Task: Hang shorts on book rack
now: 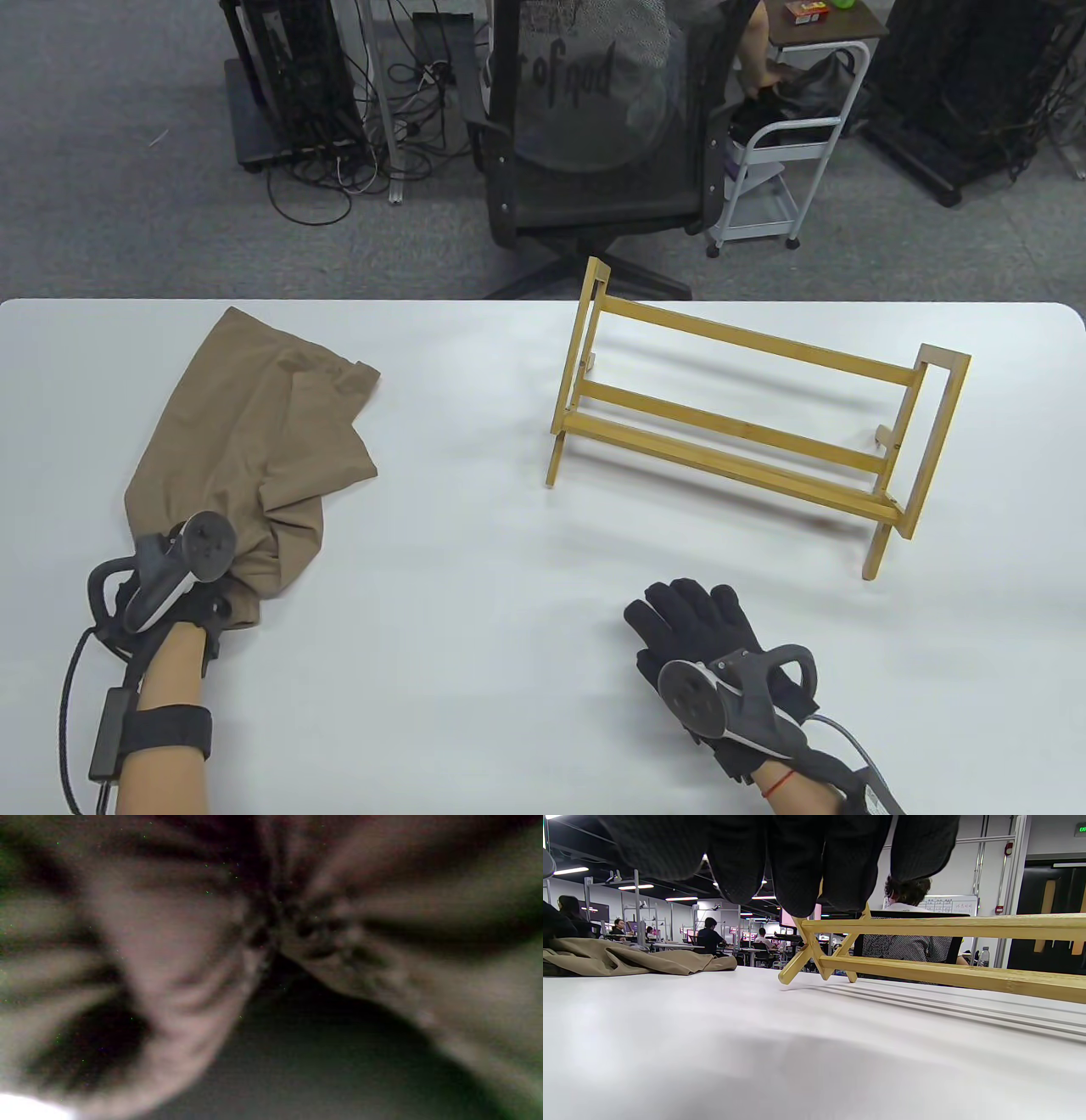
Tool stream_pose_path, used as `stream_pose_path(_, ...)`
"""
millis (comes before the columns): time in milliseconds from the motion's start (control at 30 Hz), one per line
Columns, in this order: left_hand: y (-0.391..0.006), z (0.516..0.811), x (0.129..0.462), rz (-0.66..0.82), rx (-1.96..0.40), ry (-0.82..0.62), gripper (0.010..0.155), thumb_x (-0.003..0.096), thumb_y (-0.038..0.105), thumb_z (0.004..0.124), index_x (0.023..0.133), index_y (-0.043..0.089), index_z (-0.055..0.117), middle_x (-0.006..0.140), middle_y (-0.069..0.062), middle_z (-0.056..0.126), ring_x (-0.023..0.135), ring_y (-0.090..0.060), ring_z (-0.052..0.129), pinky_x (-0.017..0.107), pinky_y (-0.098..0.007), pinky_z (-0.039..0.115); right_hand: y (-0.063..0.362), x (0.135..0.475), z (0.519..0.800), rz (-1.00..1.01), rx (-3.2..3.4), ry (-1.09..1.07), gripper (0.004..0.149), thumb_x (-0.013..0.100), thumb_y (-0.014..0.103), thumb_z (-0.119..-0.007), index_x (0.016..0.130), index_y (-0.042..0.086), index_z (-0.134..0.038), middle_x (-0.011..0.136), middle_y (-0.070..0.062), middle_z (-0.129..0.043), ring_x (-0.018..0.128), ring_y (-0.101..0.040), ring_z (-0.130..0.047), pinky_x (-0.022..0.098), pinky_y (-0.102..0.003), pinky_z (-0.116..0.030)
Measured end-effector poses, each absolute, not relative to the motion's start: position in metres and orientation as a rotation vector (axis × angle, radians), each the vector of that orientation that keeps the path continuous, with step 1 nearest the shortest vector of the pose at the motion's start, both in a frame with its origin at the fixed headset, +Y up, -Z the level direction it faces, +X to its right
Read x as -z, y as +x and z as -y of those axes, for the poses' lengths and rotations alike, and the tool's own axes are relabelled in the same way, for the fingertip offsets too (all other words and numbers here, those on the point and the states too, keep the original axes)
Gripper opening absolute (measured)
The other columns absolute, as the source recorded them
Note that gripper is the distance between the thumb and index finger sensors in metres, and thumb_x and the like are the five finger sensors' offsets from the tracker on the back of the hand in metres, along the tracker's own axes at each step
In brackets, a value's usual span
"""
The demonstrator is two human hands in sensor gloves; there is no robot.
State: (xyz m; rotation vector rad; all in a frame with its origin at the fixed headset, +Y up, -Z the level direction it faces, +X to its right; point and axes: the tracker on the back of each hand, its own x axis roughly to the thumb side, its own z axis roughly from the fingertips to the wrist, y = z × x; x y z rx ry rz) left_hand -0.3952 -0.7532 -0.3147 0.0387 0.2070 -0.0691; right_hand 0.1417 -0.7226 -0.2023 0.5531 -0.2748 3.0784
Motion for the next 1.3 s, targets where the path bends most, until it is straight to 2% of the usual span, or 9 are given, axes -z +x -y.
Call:
stream_pose_path(500,-0.362,0.665,0.300,-0.180,0.055,0.360,0.035,0.0375,0.015,0.095,0.071,0.027,0.093,0.078,-0.003,0.091,0.047,-0.036,0.100,0.021,-0.036,0.088,0.145,0.202,0.721,0.328,-3.072,0.526,0.054,0.045,0.056,-0.065,0.097,0.043,-0.064,0.111,0.007,-0.067,0.106,-0.024,-0.069,0.079,-0.051,-0.057)
stream_pose_path(867,-0.325,0.591,0.268,-0.125,-0.013,0.628,0.035,0.0380,0.015,0.095,0.071,0.027,0.093,0.079,-0.003,0.092,0.048,-0.036,0.100,0.021,-0.036,0.088,0.150,0.204,0.721,0.345,-3.065,0.498,0.055,0.045,0.056,-0.065,0.097,0.043,-0.064,0.111,0.007,-0.067,0.106,-0.024,-0.069,0.079,-0.051,-0.057)
stream_pose_path(1300,-0.287,0.538,0.229,-0.063,-0.145,0.837,0.035,0.0385,0.015,0.095,0.071,0.028,0.094,0.080,-0.002,0.092,0.049,-0.035,0.100,0.022,-0.035,0.088,0.153,0.205,0.719,0.377,-3.061,0.478,0.055,0.045,0.056,-0.065,0.097,0.043,-0.064,0.111,0.007,-0.067,0.106,-0.024,-0.069,0.079,-0.051,-0.057)
